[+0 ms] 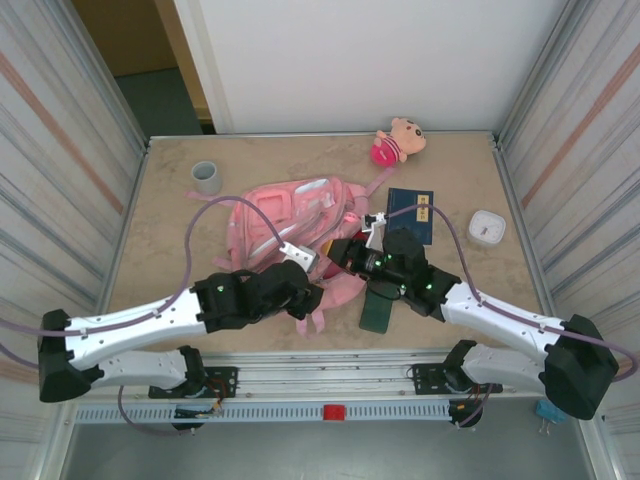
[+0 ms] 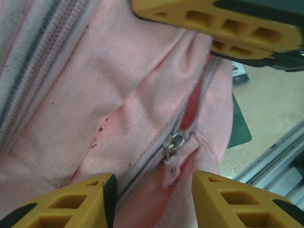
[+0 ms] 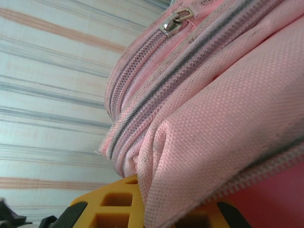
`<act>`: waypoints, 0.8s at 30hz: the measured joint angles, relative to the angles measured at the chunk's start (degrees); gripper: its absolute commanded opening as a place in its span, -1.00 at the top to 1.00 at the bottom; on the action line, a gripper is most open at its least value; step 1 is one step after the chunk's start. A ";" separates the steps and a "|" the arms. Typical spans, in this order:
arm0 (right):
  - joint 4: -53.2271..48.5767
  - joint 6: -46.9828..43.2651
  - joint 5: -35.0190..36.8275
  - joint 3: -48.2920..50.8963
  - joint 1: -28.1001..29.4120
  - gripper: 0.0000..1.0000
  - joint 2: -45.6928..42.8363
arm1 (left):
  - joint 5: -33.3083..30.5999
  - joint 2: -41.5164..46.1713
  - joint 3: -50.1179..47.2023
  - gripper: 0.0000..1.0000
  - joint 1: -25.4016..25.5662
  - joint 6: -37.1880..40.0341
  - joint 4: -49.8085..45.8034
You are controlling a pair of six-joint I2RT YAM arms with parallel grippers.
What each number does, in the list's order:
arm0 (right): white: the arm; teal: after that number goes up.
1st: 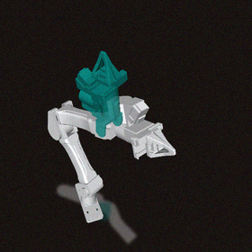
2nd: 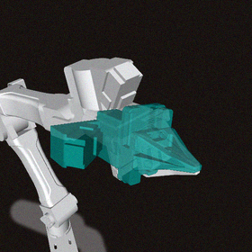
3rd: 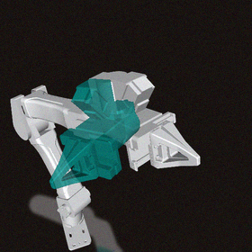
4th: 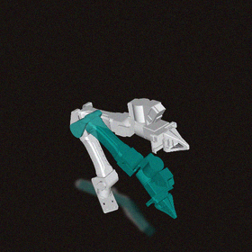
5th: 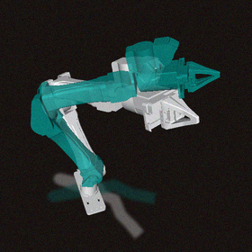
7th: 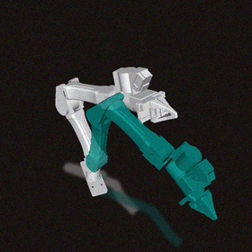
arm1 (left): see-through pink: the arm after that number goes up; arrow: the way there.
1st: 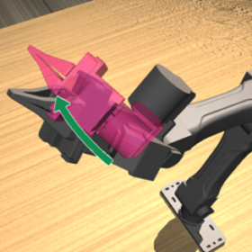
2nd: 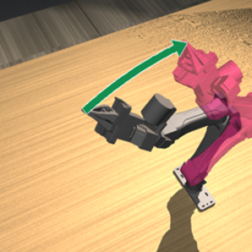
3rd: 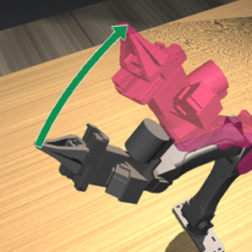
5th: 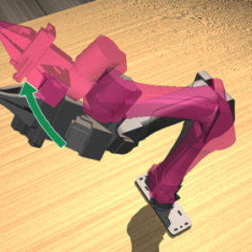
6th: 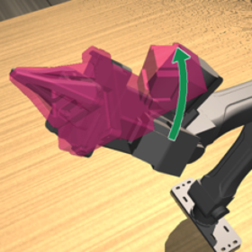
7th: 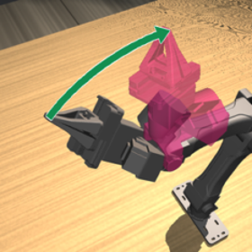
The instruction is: Pack the student bag
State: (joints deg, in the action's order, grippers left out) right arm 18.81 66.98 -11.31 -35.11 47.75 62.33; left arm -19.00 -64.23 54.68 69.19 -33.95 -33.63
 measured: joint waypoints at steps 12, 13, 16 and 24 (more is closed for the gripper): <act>-0.90 -0.17 1.68 -1.64 2.16 0.96 1.42 | -1.75 -6.51 4.79 0.14 0.00 -8.46 -3.78; -0.98 -0.17 1.70 -1.64 2.32 0.96 1.46 | -1.92 -7.08 5.01 0.16 0.02 -8.94 -4.09; -1.27 -0.15 2.12 -1.66 2.82 0.96 1.53 | -2.86 -8.37 5.55 0.27 0.22 -10.32 -5.01; -2.19 -0.17 3.04 -1.66 3.37 0.96 1.46 | -5.18 -10.40 6.73 0.86 0.33 -12.41 -7.34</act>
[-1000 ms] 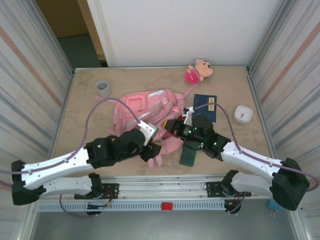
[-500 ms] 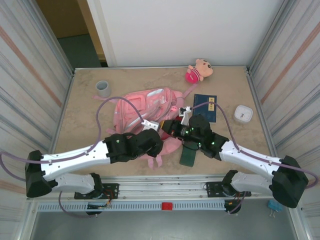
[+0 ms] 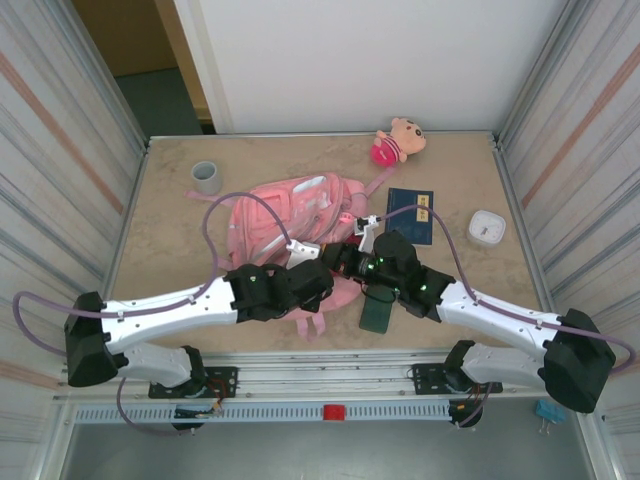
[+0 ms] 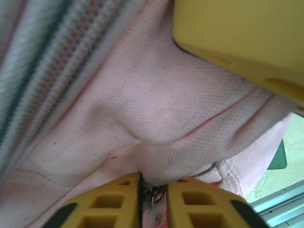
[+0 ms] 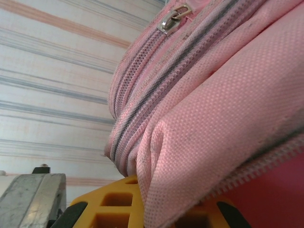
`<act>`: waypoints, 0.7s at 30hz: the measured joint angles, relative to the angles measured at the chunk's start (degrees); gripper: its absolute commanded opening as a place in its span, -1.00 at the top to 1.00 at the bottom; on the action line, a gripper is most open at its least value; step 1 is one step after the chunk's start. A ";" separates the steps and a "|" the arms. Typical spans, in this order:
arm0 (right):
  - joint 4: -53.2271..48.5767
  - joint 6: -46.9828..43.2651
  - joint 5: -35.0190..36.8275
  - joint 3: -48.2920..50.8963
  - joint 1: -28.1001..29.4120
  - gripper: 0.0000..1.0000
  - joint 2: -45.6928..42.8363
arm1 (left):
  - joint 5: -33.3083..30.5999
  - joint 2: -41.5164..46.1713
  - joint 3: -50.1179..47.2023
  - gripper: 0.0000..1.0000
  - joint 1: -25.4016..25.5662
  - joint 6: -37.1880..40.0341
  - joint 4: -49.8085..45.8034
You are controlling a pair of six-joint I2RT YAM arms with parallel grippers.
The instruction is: Pack the student bag
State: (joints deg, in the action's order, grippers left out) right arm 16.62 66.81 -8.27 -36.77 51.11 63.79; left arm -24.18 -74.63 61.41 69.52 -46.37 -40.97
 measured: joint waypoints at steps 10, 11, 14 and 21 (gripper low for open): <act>-3.80 -1.31 -0.63 0.00 -2.29 0.96 -1.20 | 6.93 4.76 -3.63 1.00 -3.06 4.04 4.52; -4.13 -1.36 -1.22 0.00 -2.86 0.96 -1.27 | 8.11 5.70 -4.33 1.00 -3.80 4.50 5.38; -5.64 -1.60 -3.58 0.00 -4.94 0.96 -1.86 | 11.78 8.55 -6.19 1.00 -6.03 6.54 7.82; -9.88 -2.99 -8.11 0.00 -13.75 0.93 -5.57 | 15.82 13.97 -9.86 1.00 -9.73 13.86 4.44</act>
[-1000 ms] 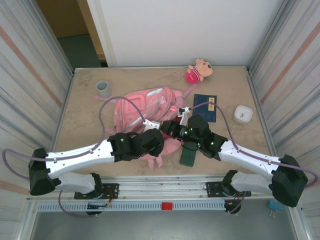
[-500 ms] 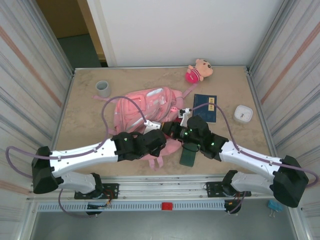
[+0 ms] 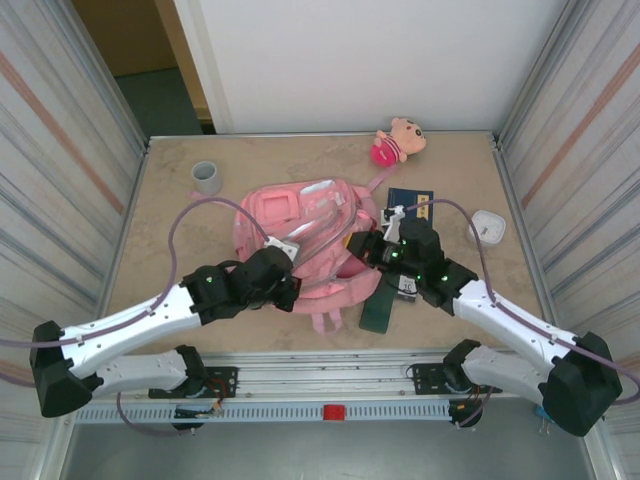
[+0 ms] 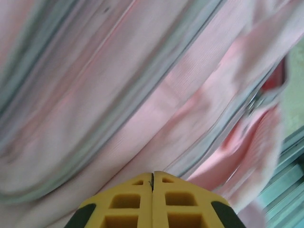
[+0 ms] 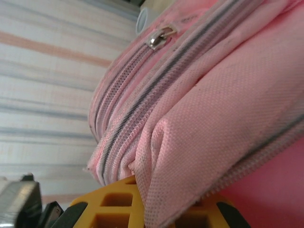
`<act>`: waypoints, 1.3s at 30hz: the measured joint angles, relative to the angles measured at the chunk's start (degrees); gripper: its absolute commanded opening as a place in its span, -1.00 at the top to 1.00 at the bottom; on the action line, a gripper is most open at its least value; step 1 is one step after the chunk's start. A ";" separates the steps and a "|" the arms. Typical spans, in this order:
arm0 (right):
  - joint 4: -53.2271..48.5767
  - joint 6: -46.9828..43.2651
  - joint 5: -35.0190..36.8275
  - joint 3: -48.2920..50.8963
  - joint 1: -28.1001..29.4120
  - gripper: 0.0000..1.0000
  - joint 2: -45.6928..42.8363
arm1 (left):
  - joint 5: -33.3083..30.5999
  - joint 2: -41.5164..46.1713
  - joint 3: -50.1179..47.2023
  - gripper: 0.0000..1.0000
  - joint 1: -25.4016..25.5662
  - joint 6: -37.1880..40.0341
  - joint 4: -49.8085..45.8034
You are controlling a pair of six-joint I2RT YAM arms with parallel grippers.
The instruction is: Pack the student bag
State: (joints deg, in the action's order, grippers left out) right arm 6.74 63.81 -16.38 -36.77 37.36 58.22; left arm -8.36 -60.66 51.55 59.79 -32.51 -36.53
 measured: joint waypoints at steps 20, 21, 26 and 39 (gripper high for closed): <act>0.59 -0.02 -0.96 -2.12 4.66 0.91 1.18 | -8.46 -7.91 5.86 0.11 10.71 2.25 3.45; 0.72 -0.02 -0.87 -2.12 4.76 0.91 1.27 | -9.18 -8.81 6.14 0.10 10.80 2.25 3.39; 0.50 -0.02 0.07 -2.12 5.25 0.90 1.33 | -11.41 -13.00 7.56 0.08 11.45 2.21 3.43; -0.50 -0.28 1.77 -2.12 6.12 0.90 1.33 | -16.37 -18.03 10.51 0.92 11.56 -3.17 0.63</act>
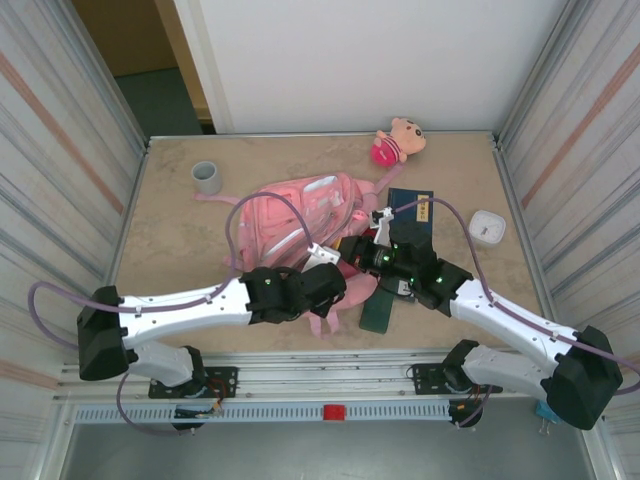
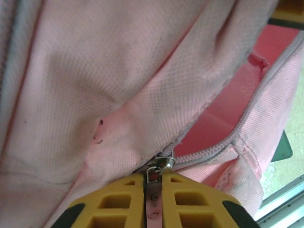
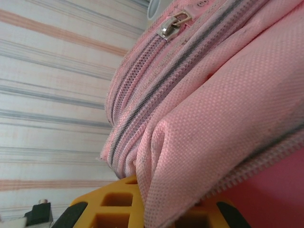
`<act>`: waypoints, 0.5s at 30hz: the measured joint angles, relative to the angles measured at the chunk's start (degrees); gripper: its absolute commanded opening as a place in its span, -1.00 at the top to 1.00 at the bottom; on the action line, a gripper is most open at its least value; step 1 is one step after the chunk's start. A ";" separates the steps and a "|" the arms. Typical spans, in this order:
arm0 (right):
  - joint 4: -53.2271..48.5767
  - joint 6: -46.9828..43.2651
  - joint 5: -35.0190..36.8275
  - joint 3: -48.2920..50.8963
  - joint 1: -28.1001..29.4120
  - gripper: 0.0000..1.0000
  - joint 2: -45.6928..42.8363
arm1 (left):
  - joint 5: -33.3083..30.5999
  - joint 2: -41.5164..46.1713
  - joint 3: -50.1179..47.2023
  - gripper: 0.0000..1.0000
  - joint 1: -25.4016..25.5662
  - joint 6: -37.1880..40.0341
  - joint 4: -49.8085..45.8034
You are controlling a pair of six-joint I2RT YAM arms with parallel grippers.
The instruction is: Pack the student bag
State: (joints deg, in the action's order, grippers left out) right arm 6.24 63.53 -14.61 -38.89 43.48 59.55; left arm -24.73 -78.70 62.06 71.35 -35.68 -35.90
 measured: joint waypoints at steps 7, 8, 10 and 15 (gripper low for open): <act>0.00 0.02 -0.83 0.00 -0.76 0.90 0.00 | 10.47 7.10 -8.02 1.00 -4.94 0.92 8.79; 0.02 0.02 -0.87 0.00 -0.76 0.90 0.00 | 12.07 8.17 -9.07 1.00 -5.75 0.92 9.84; 0.04 0.02 -1.16 0.00 -0.76 0.90 0.00 | 14.62 9.81 -10.51 1.00 -6.93 0.94 11.30; 0.04 -0.17 -2.21 0.00 -1.57 0.90 0.00 | 19.17 10.93 -11.15 1.00 -8.44 2.08 12.33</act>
State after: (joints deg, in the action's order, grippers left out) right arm 6.28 63.35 -16.82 -38.89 41.91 59.55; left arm -5.56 -67.77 50.92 62.92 -33.61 -23.57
